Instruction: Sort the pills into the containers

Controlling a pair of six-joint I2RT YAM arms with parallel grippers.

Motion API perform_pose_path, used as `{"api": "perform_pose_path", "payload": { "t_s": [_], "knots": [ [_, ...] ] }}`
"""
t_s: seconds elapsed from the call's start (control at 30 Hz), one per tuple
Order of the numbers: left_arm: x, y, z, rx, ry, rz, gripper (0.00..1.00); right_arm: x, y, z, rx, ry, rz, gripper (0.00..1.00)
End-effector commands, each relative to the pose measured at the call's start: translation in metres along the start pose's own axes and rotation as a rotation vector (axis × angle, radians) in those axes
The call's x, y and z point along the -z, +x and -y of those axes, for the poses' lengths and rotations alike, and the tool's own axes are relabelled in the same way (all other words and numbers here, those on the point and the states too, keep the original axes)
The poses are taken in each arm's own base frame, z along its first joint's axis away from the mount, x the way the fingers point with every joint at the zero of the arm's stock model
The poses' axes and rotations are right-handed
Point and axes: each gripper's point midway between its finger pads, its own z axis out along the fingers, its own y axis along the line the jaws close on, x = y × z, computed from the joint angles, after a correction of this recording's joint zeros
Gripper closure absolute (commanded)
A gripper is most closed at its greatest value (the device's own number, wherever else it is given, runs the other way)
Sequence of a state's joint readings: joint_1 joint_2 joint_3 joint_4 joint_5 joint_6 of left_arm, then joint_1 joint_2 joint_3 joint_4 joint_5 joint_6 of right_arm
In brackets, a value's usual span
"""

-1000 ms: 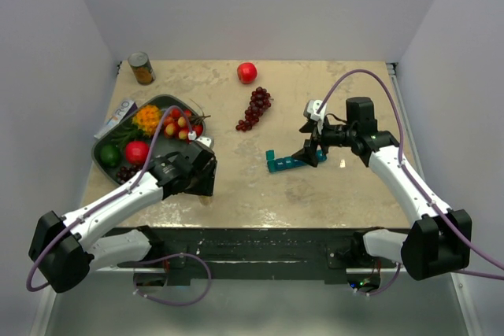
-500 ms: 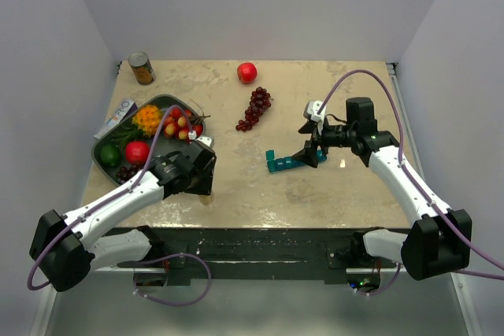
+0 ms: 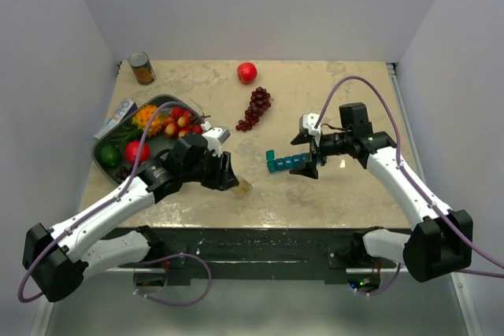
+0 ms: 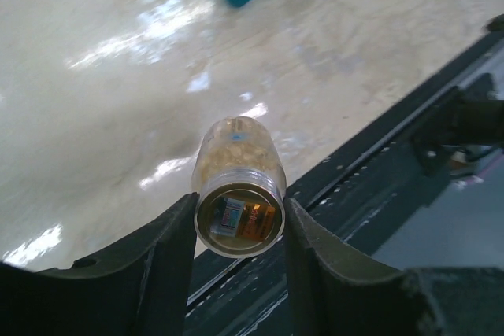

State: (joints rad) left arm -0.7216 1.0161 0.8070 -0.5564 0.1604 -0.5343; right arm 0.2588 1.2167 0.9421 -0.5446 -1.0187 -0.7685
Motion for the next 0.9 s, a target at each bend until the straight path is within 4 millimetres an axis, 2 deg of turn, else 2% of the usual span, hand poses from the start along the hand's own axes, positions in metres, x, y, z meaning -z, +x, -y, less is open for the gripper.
{"api": "perform_pose_path", "payload": {
  "t_s": [0.0,0.17,0.4,0.63,0.87],
  "knots": [
    [0.007,-0.033,0.064,-0.079,0.333,0.128,1.0,-0.002,-0.009,-0.013,0.073,-0.039,0.006,0.03],
    [0.012,-0.063,0.085,-0.106,0.436,0.286,1.0,-0.01,-0.008,-0.022,0.101,-0.064,-0.043,0.04],
    [0.015,-0.087,0.094,-0.112,0.485,0.423,1.0,-0.005,-0.01,-0.027,0.125,-0.077,-0.114,0.04],
    [0.024,-0.121,0.106,-0.136,0.5,0.534,1.0,0.011,-0.036,-0.025,0.168,-0.061,-0.14,0.02],
    [0.02,-0.144,0.119,-0.12,0.535,0.572,1.0,0.008,-0.047,-0.025,0.158,-0.056,-0.086,0.01]
  ]
}}
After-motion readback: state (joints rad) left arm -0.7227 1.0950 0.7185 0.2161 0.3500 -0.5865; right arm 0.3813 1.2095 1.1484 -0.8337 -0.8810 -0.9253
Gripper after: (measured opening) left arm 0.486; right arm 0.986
